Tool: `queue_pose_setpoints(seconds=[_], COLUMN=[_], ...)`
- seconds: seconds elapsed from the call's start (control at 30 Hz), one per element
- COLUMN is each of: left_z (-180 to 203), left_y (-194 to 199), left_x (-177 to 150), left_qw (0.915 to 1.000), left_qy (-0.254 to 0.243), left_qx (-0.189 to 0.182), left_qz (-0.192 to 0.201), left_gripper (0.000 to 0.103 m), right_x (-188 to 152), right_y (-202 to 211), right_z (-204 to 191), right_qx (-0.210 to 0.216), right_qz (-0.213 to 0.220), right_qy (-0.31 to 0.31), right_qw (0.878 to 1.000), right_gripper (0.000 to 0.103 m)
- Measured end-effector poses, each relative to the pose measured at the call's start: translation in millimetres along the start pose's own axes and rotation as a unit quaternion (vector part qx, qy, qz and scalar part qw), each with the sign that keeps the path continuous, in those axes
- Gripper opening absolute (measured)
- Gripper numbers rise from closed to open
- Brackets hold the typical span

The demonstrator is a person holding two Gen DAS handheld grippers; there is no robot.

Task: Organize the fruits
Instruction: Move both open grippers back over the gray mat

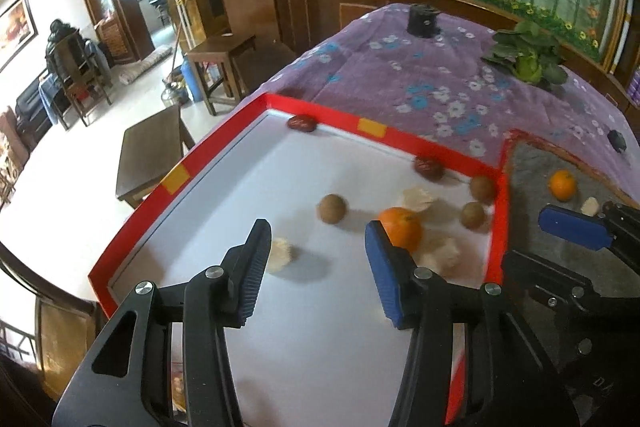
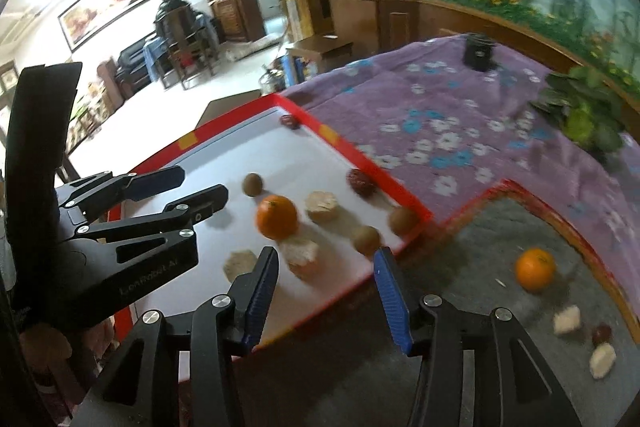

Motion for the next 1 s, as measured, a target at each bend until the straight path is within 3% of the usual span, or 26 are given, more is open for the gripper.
queue_pose_setpoints(seconds=[0.67, 0.83, 1.0], left_z=[147, 171, 188], left_y=[26, 24, 12], left_x=[0, -1, 3], left_qw=[0.9921, 0.9892, 0.9835], left_qy=[-0.111, -0.127, -0.140], left_qx=[-0.052, -0.071, -0.114], left_qz=[0.029, 0.020, -0.007], left_gripper=[0.049, 0.049, 0.049], right_x=[-87, -104, -122], right_y=[64, 70, 76], right_z=[108, 133, 157], right_qx=[-0.073, -0.074, -0.075], right_qz=[0.021, 0.023, 0.024], right_qy=[-0.118, -0.145, -0.170], right_qw=[0.990, 0.986, 0.982], right_gripper=[0.050, 0.050, 0.050])
Point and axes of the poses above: each gripper's, at about its wrist camera, not at the fingertips, and y roughly against the way its jaws point, z to its right, x to its top, the point moved 3 cm from there along -y, roughly the way its jaws point, and after that the axes turned 14 degrees about -z, right-handed, at the moved point
